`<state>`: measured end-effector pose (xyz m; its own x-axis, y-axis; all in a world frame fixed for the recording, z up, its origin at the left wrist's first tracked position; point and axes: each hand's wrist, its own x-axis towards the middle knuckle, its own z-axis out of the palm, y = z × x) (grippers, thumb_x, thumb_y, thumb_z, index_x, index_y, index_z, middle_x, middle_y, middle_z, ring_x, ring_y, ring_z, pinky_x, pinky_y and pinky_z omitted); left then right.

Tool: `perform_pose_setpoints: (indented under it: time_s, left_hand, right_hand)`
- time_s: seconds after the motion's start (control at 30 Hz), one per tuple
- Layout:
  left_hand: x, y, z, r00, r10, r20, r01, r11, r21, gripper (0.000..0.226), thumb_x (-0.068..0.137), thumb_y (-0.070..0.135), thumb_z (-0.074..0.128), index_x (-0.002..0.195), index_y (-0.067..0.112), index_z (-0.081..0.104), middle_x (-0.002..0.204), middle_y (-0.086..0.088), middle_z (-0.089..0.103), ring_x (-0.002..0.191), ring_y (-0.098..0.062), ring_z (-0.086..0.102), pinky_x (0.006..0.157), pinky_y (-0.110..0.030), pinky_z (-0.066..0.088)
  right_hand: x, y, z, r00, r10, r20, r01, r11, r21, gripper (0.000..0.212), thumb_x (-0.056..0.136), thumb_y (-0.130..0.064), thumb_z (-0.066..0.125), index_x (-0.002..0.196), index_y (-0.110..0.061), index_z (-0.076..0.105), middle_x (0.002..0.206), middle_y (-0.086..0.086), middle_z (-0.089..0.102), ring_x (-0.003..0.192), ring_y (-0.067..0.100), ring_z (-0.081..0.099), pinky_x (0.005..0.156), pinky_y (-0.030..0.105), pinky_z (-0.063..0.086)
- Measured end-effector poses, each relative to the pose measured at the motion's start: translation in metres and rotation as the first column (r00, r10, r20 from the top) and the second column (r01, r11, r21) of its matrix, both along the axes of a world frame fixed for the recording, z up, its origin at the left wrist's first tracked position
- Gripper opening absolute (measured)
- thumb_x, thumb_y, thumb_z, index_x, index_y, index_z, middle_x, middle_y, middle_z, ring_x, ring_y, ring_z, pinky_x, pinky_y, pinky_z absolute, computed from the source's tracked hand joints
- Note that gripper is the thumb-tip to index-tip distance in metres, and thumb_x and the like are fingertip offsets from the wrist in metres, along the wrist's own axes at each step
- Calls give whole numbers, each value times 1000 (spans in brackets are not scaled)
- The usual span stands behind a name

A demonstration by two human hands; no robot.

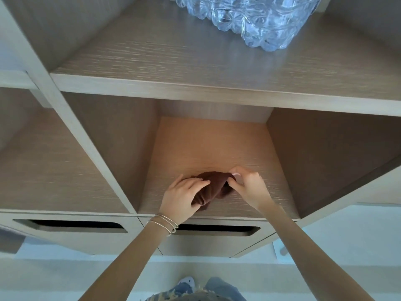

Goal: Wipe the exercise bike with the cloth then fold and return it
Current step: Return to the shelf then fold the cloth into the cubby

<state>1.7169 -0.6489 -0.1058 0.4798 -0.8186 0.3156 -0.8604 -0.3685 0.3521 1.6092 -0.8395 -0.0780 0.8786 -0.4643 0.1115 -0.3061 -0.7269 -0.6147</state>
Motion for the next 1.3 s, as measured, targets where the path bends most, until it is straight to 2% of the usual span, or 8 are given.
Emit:
perform_pose_setpoints:
  time_s: [0.23, 0.33, 0.4, 0.63, 0.83, 0.97, 1.13, 1.3]
  left_hand:
    - [10, -8, 25, 902, 115, -417, -168, 982, -92, 13, 82, 29, 66, 94, 22, 66, 87, 3, 70, 85, -23, 65, 71, -31, 49]
    - [26, -8, 32, 796, 149, -586, -281, 949, -140, 8, 82, 20, 68, 87, 14, 65, 77, -6, 69, 80, -29, 66, 76, -33, 48]
    - [32, -8, 36, 767, 133, -628, -273, 953, -133, 6, 81, 14, 68, 86, 13, 65, 82, -13, 70, 84, -32, 65, 83, -40, 49]
    - [33, -16, 46, 763, 115, -636, -286, 942, -173, 17, 76, 33, 64, 81, 17, 65, 76, -11, 68, 78, -29, 62, 71, -37, 45]
    - [55, -36, 57, 798, 223, -560, -320, 944, -80, 25, 83, 31, 66, 80, 7, 65, 73, -14, 65, 80, -35, 60, 70, -39, 42]
    - [65, -89, 73, 879, 124, -460, -176, 982, -72, 22, 82, 32, 67, 82, 11, 66, 86, -11, 70, 89, -30, 62, 75, -37, 43]
    - [76, -105, 57, 915, 221, -336, -171, 970, 173, 47, 87, 25, 62, 132, 21, 48, 131, -6, 54, 124, -27, 47, 103, -40, 38]
    - [54, -43, 22, 962, 230, -149, -217, 971, 99, 30, 85, 6, 54, 108, 23, 62, 114, 1, 57, 109, -22, 51, 88, -38, 47]
  right_hand:
    - [7, 3, 18, 998, 21, 55, -28, 992, 127, 15, 90, -11, 57, 103, -8, 62, 90, 4, 68, 86, 18, 63, 82, 24, 51]
    - [7, -1, 20, 999, 32, 33, -36, 993, 109, 15, 88, -12, 62, 103, -8, 63, 82, -2, 61, 81, 16, 59, 73, 6, 45]
    - [7, -3, 17, 1000, 27, 11, -27, 996, 88, 15, 86, -12, 65, 101, -9, 64, 85, 1, 63, 83, 18, 61, 78, 19, 50]
    - [4, 2, -9, 985, -47, -169, 71, 988, 140, 22, 78, -8, 69, 98, -14, 64, 95, 2, 69, 89, 16, 64, 84, 37, 53]
    - [3, -13, 3, 977, -143, -158, 207, 815, 542, 30, 86, -1, 59, 112, -14, 58, 101, 13, 64, 83, 24, 68, 72, 27, 58]
    - [9, -27, 19, 950, -74, -303, 163, 946, 280, 30, 83, -9, 64, 111, -17, 59, 89, -3, 68, 83, 17, 65, 77, 24, 48]
    - [13, -34, 27, 967, -225, -122, 244, 956, 166, 28, 82, -6, 61, 109, -14, 63, 101, 0, 67, 87, 12, 61, 83, 27, 49]
    - [25, -23, 13, 989, -139, -41, 142, 988, 65, 23, 86, -1, 54, 96, -14, 71, 101, 3, 72, 90, 21, 67, 87, 38, 52]
